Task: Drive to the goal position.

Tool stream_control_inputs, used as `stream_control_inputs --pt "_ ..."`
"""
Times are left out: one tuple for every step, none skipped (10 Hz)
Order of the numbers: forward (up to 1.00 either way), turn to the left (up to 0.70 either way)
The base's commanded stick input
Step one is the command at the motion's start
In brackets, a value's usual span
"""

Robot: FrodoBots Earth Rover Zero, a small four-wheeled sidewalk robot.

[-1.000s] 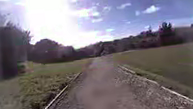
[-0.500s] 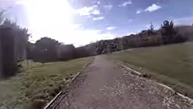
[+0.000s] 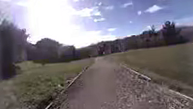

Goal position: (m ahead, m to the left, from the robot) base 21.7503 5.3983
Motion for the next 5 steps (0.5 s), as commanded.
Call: stream_control_inputs --pt "0.7 0.01" --pt "0.7 0.01" --pt "0.7 0.01" --pt "0.7 0.01" --pt "0.7 0.01"
